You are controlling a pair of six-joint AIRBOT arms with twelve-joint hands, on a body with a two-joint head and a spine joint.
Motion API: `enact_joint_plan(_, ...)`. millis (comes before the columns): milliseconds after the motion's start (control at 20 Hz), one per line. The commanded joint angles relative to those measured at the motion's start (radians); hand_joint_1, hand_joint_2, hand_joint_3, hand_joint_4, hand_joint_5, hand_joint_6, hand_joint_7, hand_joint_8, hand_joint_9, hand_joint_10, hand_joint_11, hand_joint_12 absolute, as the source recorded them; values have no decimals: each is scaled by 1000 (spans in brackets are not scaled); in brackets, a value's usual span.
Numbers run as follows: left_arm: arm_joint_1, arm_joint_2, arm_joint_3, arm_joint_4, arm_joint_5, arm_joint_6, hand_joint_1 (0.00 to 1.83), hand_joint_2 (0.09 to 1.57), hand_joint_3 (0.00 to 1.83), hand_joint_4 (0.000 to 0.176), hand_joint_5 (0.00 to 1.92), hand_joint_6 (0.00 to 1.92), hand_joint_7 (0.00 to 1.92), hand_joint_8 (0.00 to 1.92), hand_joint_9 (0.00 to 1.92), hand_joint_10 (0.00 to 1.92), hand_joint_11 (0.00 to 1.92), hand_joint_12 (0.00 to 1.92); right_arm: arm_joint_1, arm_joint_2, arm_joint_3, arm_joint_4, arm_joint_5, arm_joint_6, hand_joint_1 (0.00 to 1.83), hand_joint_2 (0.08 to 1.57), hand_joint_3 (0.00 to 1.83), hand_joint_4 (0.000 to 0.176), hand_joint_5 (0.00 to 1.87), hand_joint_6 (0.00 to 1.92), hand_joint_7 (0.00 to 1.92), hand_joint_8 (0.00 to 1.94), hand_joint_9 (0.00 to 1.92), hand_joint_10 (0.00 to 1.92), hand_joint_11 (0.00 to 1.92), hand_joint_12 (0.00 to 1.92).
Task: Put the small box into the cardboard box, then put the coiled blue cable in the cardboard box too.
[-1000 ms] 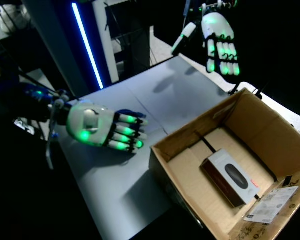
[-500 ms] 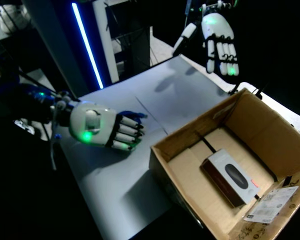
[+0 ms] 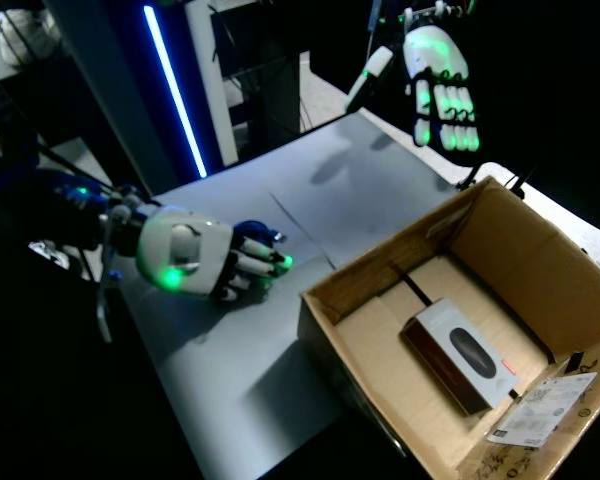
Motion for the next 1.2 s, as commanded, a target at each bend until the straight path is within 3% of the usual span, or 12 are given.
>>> enact_joint_plan(0, -7, -4, 0, -9, -118, -4, 372, 892, 1, 176, 0, 0, 0, 0, 0, 0, 0, 0, 30, 15, 2, 19, 89, -7, 1685, 1195, 0, 103, 911, 1921, 1064, 1941, 1352, 1921, 1592, 1921)
enact_joint_plan(50, -6, -4, 0, -9, -122, -4, 374, 891, 0, 176, 0, 0, 0, 0, 0, 0, 0, 0, 44, 21, 0, 19, 96, -7, 1709, 1184, 0, 131, 960, 1921, 1140, 1941, 1415, 1921, 1633, 1921)
enact_joint_plan(150, 0, -6, 0, -14, -126, -4, 372, 892, 1, 176, 0, 0, 0, 0, 0, 0, 0, 0, 63, 44, -15, 23, 139, -7, 1734, 1180, 0, 153, 1054, 1921, 1316, 1941, 1547, 1921, 1712, 1921)
enact_joint_plan(350, 0, -9, 0, -15, -128, -5, 377, 894, 1, 176, 0, 0, 0, 0, 0, 0, 0, 0, 91, 103, -66, 24, 232, -7, 1633, 1184, 0, 176, 1046, 1921, 1406, 1941, 1600, 1921, 1722, 1921)
enact_joint_plan(500, 0, -9, 0, -17, -132, -5, 400, 891, 0, 176, 0, 0, 0, 0, 0, 0, 0, 0, 108, 159, -110, 27, 339, -7, 1595, 1219, 0, 173, 1120, 1921, 1423, 1941, 1616, 1921, 1750, 1921)
enact_joint_plan(600, 2, -9, -2, -19, -132, -5, 407, 893, 0, 176, 0, 0, 0, 0, 0, 0, 0, 0, 114, 204, -142, 50, 444, -7, 1576, 1225, 0, 174, 1040, 1921, 1355, 1941, 1583, 1921, 1707, 1921)
enact_joint_plan(650, 4, -8, -3, -20, -132, -5, 403, 893, 0, 176, 0, 0, 0, 0, 0, 0, 0, 0, 123, 221, -154, 57, 497, -7, 1533, 1244, 0, 125, 1005, 1921, 1343, 1941, 1574, 1921, 1692, 1921)
enact_joint_plan(700, 5, -8, -3, -21, -134, -5, 400, 895, 1, 176, 0, 0, 0, 0, 0, 0, 0, 0, 141, 233, -160, 59, 534, -7, 1421, 1297, 0, 100, 938, 1921, 1365, 1941, 1583, 1921, 1700, 1921)
enact_joint_plan(800, 10, -8, -3, -27, -143, -5, 391, 883, 0, 176, 0, 0, 0, 0, 0, 0, 0, 0, 189, 245, -164, 64, 599, -7, 1471, 1278, 0, 103, 920, 1921, 1378, 1941, 1579, 1921, 1698, 1921)
enact_joint_plan(850, 13, -8, -3, -29, -147, -5, 396, 872, 0, 176, 0, 0, 0, 0, 0, 0, 0, 0, 208, 245, -162, 68, 619, -7, 1474, 1275, 0, 126, 923, 1921, 1468, 1941, 1676, 1921, 1696, 1921)
enact_joint_plan(950, 13, -9, -3, -29, -153, -5, 374, 876, 0, 176, 0, 0, 0, 0, 0, 0, 0, 0, 264, 235, -149, 69, 629, -7, 1473, 1275, 0, 134, 923, 1921, 1468, 1941, 1661, 1921, 1698, 1921)
enact_joint_plan(1150, 12, -12, 2, -29, -149, -5, 382, 872, 0, 176, 0, 0, 0, 0, 0, 0, 0, 0, 355, 134, -29, 143, 579, -7, 1474, 1273, 0, 150, 922, 1921, 1467, 1941, 1674, 1921, 1697, 1921)
